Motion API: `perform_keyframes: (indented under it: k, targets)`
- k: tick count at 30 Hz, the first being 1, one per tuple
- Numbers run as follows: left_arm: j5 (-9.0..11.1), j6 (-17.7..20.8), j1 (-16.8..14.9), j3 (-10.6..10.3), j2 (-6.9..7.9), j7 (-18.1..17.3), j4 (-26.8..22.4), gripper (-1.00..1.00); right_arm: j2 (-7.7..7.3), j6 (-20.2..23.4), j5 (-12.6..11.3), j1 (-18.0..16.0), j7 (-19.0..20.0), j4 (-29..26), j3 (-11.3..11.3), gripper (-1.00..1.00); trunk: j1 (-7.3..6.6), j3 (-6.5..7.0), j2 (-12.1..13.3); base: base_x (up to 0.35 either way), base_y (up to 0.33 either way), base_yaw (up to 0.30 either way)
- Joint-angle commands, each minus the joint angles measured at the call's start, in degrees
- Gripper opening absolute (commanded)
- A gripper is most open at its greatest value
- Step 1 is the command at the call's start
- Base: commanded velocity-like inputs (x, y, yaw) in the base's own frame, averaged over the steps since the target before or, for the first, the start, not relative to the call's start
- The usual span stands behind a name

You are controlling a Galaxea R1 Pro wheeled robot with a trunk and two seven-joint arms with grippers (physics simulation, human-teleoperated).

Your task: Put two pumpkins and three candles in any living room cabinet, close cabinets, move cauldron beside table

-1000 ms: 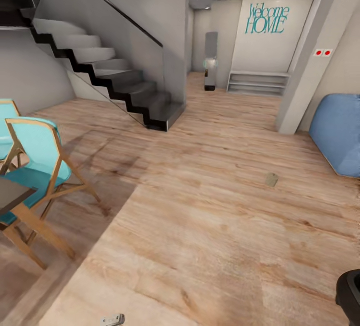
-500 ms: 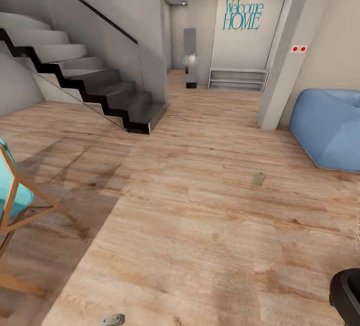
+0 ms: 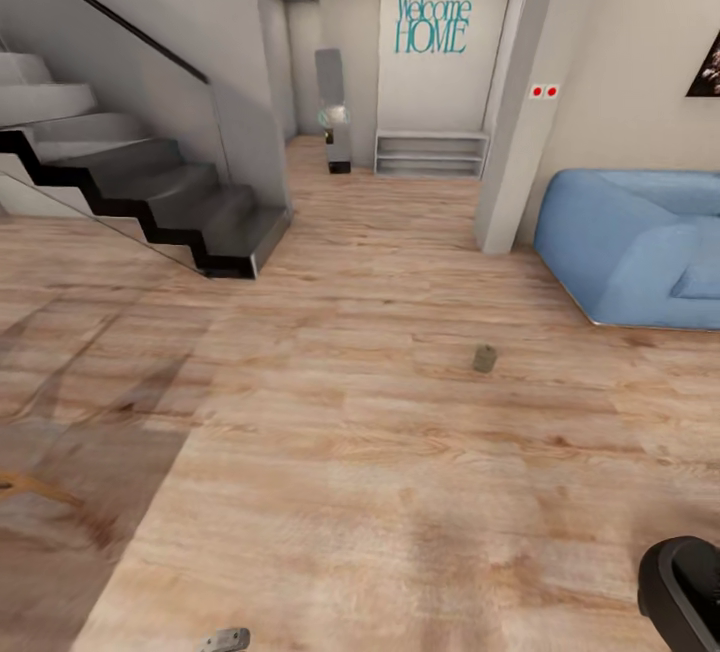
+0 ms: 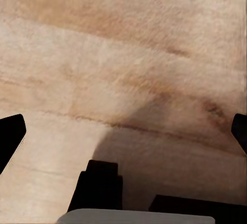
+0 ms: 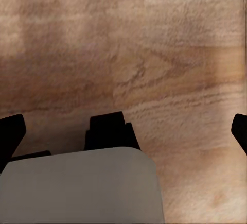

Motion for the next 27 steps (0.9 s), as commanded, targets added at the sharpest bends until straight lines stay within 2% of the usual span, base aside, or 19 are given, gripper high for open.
perform_keyframes:
  k: [1, 27]
  targets:
    - [0.0, 0.0, 0.0, 0.0, 0.0, 0.0, 0.0, 1.0, 0.0, -0.02, 0.0, 0.0, 0.0, 0.0, 0.0, 1.0, 0.0, -0.04, 0.0, 0.333, 0.0, -0.27]
    - [0.0, 0.0, 0.0, 0.0, 0.0, 0.0, 0.0, 1.0, 0.13, -0.14, 0.09, 0.0, 0.09, 0.02, 0.0, 1.0, 0.0, -0.87, 0.0, 0.333, 0.0, -0.274]
